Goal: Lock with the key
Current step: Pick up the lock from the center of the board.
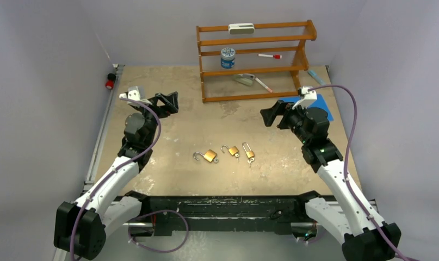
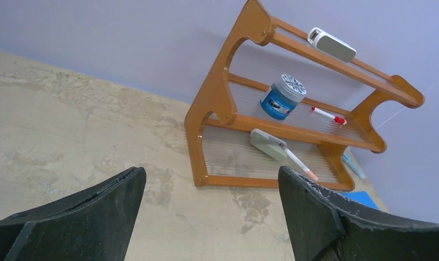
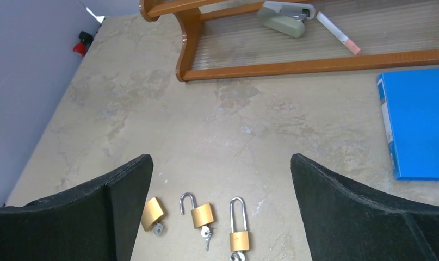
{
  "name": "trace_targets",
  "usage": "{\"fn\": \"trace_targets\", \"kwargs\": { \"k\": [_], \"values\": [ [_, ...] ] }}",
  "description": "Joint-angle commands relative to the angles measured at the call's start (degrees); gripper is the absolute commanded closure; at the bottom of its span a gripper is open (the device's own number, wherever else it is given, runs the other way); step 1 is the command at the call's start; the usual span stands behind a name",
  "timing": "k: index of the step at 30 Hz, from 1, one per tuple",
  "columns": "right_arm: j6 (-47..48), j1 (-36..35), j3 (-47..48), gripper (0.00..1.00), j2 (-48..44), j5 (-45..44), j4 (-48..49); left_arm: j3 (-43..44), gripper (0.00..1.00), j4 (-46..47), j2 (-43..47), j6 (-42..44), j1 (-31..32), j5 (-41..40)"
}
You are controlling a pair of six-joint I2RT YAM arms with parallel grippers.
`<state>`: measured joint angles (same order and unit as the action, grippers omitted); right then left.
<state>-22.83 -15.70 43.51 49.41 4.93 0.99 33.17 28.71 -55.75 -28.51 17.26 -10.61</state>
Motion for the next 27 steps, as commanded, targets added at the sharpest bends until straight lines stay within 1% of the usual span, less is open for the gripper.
{"fn": "trace_targets", "kwargs": {
  "k": [1,4,5,7,11,12,14,16,20,22,23,27],
  "values": [
    [2.79,-0.07,-0.43,0.01,-0.49,2.64,3.82,0.16,0.07,3.3,1.14,-0.49,-0.29,1.53],
    [0.91,-0.04,-0.58,0.01,-0.69,1.31,3.67,0.06,0.07,2.87,1.58,-0.32,-0.29,1.17],
    [1.31,-0.03,-0.53,0.01,-0.78,-0.56,4.38,0.0,0.06,2.91,1.72,-0.24,-0.29,1.06],
    [2.71,-0.1,-0.37,0.01,-0.35,-1.16,4.35,-0.15,0.06,2.82,1.86,-0.07,-0.29,1.03],
    [5.6,-1.36,1.05,0.01,4.27,0.31,2.27,-0.91,0.05,3.43,1.92,-0.18,-0.29,0.12],
    [6.26,-3.38,2.16,0.01,6.62,-1.13,0.84,-0.98,0.05,3.67,1.69,-0.36,-0.29,-0.47],
    [8.02,-9.3,3.98,0.01,11.44,-8.02,-1.52,-0.73,0.05,3.58,1.02,-0.93,-0.29,-1.86],
    [9.11,-14.76,5.15,0.01,16.54,-13.01,-3.16,0.21,0.05,1.43,0.42,-1.19,-0.29,-3.73],
    [8.12,-23.96,8.16,0.01,28.85,-14.69,-3.21,0.64,0.04,-1.63,-0.22,-1.06,-0.29,-8.6],
    [8.61,-28.15,9.59,0.01,32.81,-13.97,-1.41,0.26,0.04,-1.99,-0.24,-0.66,-0.29,-9.77],
    [9.25,-29.36,10.29,0.01,34.75,-12.05,-0.04,0.23,0.04,-2.18,-0.16,-0.36,-0.28,-9.92],
    [12.63,-30.62,13.83,0.01,41.53,-1.24,3.3,0.86,0.03,-4.12,-0.36,0.93,-0.29,-10.67]
  ]
}}
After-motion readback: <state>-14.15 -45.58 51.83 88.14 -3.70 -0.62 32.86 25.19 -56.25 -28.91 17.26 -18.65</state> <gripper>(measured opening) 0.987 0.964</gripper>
